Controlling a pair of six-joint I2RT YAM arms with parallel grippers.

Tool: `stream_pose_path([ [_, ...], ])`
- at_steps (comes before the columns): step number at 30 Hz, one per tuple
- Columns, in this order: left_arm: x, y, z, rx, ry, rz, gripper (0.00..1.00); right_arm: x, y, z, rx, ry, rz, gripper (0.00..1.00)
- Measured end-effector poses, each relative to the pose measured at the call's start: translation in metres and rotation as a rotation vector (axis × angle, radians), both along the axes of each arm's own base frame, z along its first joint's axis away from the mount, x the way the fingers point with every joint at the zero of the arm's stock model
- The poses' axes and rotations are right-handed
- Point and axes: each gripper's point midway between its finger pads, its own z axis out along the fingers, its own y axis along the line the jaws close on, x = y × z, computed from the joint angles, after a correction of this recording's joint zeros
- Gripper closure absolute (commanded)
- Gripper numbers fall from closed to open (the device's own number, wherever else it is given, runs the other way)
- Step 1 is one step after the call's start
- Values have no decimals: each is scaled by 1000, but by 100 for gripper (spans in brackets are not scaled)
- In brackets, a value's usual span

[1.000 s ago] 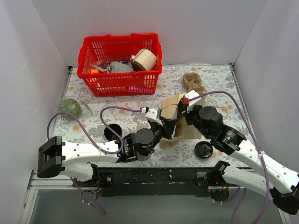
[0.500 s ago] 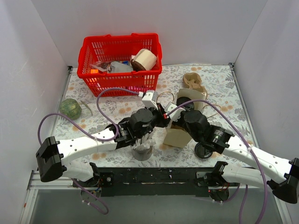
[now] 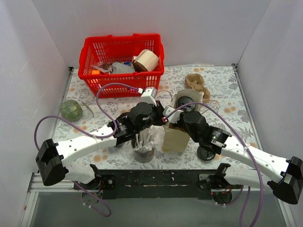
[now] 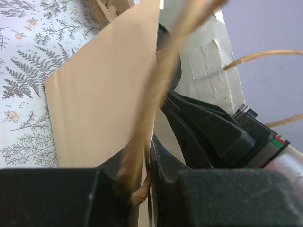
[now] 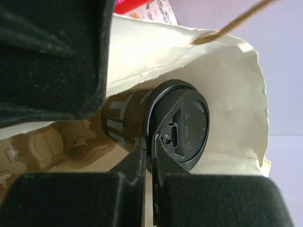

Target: Pack the takeout coffee

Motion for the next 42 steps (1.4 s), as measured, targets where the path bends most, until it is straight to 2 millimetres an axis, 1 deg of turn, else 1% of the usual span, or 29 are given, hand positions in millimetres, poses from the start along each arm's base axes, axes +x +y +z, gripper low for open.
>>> stream_pose_path([
  [4,4,3,-2,1,10,4,84,3,3,-4,14,19,21,99],
  [7,4,3,-1,0,11,0,70,4,5,-5,27,32,42,99],
  [11,9,7,-2,1,16,15,63,7,6,-4,42,35,50,99],
  [12,9,8,-3,5,17,15,56,7,7,-5,43,36,50,99],
  [13,10,9,-4,8,18,19,53,8,8,-5,46,37,54,99],
  [14,12,11,-5,15,19,26,49,8,9,-5,52,39,57,99],
  [15,13,13,-6,18,21,30,43,9,9,-4,55,37,58,99],
  [16,15,14,-7,22,21,38,41,10,9,-5,60,37,58,99],
  [18,18,20,-8,35,20,55,32,11,10,-4,68,38,58,99],
  [19,20,22,-9,42,19,64,23,12,11,-5,72,41,60,99],
  [21,22,27,-9,54,13,79,11,12,13,-5,87,44,62,99],
  [22,22,30,-9,56,8,83,2,12,14,-5,92,44,66,99],
  [25,24,38,-5,64,-12,98,2,13,18,-2,118,40,77,99],
  [29,25,41,0,76,-46,102,2,13,21,1,133,35,90,99],
  [37,32,49,4,105,-95,136,2,14,24,2,143,31,89,99],
  [42,36,54,11,111,-130,164,2,14,24,1,141,32,90,99],
])
